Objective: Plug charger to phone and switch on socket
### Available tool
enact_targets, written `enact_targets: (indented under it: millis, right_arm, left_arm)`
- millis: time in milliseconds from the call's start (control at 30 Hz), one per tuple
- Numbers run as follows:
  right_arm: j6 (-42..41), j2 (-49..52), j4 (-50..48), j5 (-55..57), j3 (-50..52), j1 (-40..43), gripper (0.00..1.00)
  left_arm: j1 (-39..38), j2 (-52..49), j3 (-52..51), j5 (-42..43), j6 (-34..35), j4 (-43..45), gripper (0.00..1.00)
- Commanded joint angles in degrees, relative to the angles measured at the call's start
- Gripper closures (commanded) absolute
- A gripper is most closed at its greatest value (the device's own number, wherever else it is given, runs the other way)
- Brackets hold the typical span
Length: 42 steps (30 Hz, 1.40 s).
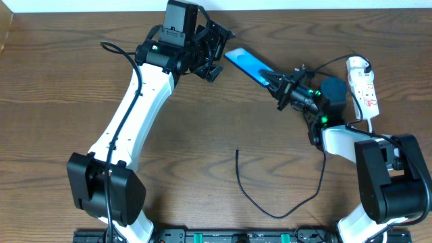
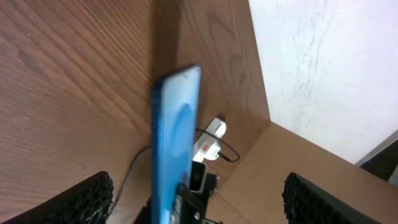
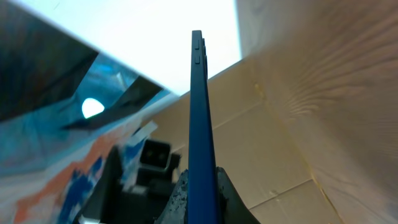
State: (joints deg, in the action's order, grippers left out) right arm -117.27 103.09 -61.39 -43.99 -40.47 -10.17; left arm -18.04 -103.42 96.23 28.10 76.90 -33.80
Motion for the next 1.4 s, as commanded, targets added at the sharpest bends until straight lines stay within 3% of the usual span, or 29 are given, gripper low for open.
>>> enact_targets:
  millis: [0, 767, 1367]
  right_arm:
    - [-0.3, -0.9, -1.0, -0.5, -1.5, 0.2, 0.99]
    - [-0.3, -0.9, -5.1, 1.4, -5.7, -6.3, 0.99]
    - [-0.3, -0.9, -9.6, 3.8, -5.7, -6.8, 0.99]
  left_arm:
    - [0.3, 0.2, 0.2, -0.8, -1.5, 0.2, 0.14]
    - [0.3, 0.2, 0.2, -3.4, -3.2, 0.1, 0.14]
    - [0.3, 0.2, 0.2, -5.2, -5.1, 0.1, 0.14]
